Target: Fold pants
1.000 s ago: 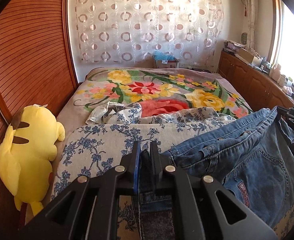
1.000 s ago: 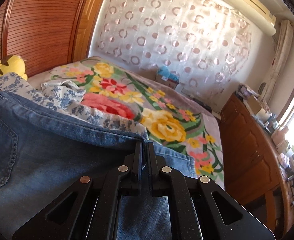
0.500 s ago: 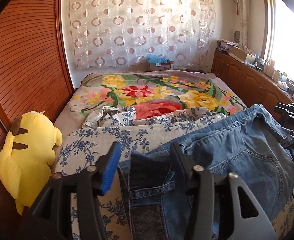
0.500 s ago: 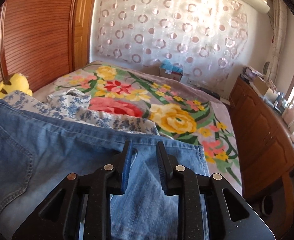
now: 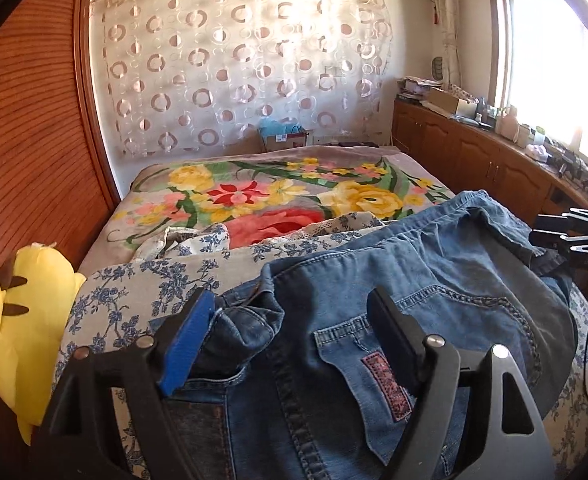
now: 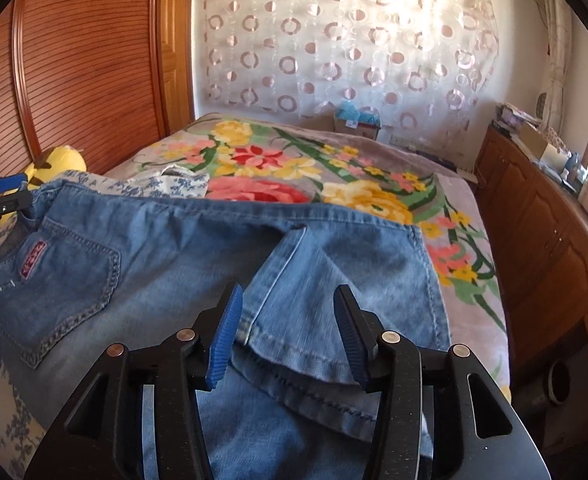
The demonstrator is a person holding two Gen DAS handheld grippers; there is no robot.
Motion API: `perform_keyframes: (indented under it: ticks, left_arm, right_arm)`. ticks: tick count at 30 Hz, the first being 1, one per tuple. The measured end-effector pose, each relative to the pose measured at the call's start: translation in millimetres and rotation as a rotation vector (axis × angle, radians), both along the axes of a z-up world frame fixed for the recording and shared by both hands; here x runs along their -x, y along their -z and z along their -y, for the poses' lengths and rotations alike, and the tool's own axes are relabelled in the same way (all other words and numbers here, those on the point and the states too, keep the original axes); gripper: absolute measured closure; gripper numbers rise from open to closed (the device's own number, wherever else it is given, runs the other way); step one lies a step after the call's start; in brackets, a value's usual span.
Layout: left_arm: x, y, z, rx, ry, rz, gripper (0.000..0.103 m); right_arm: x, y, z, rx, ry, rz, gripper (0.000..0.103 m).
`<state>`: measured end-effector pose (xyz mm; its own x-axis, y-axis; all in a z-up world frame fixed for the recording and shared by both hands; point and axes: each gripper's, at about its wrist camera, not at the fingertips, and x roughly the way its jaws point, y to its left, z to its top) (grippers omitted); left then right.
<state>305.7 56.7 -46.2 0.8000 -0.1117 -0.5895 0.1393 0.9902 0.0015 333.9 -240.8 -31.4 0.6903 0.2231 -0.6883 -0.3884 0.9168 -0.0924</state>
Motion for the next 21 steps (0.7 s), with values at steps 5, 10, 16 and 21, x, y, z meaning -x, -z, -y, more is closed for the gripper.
perform_keyframes:
  ticks: [5,10,16,21]
  left_arm:
    - [7.1,-3.3,1.6,0.0,0.008,0.029,0.024]
    - [16.1,-16.0,0.1,0.017,0.019,0.04,0.024]
    - [24.9,-29.1,-4.3,0.025,0.026,0.059,0.024]
    - [27.5,-34.8,-8.6,0.018,0.029,0.063,0.024]
  right_arm:
    - [3.8,8.6,-6.8,0.001,-0.016,-0.03,0.054]
    - [6.3,22.8,-12.4,0.047,-0.005,-0.066,0.053]
    - [3.2,34.0,-16.3,0.118,0.002,-0.091,0.053]
    - [-0.8,33.0,-18.3,0.174,-0.034,-0.102,0.099]
